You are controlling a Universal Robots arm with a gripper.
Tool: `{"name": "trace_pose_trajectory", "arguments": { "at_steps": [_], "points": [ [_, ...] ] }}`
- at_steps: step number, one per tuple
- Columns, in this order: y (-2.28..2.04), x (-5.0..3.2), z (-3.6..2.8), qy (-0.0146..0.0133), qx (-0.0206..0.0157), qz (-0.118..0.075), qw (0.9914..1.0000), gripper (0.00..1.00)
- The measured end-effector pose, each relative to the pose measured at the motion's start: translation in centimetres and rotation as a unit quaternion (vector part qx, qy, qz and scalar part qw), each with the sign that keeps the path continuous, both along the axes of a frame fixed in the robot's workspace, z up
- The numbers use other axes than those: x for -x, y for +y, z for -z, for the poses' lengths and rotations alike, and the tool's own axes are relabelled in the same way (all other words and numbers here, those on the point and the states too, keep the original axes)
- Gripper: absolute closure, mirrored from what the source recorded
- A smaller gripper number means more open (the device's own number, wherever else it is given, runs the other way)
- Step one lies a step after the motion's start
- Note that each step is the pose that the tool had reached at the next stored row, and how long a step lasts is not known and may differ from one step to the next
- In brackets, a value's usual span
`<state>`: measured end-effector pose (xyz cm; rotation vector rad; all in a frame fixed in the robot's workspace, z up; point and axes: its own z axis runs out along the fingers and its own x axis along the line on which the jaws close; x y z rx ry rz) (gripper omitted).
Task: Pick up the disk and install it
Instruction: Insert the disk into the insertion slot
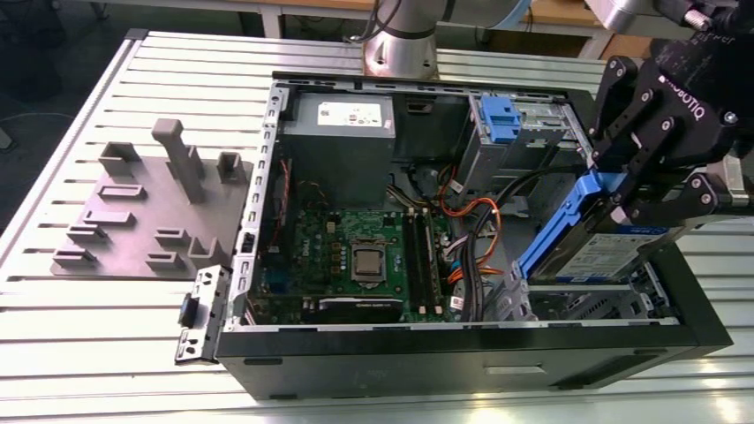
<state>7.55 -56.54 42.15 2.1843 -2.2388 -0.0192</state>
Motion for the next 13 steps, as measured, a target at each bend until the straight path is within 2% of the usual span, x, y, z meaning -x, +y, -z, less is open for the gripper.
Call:
{"name": "trace_pose_trajectory", "arguments": {
  "at_steps": [13],
  "points": [
    [0.00,0.00,0.12,0.0000,0.0000,0.000,1.00000,0.64]
  ]
}}
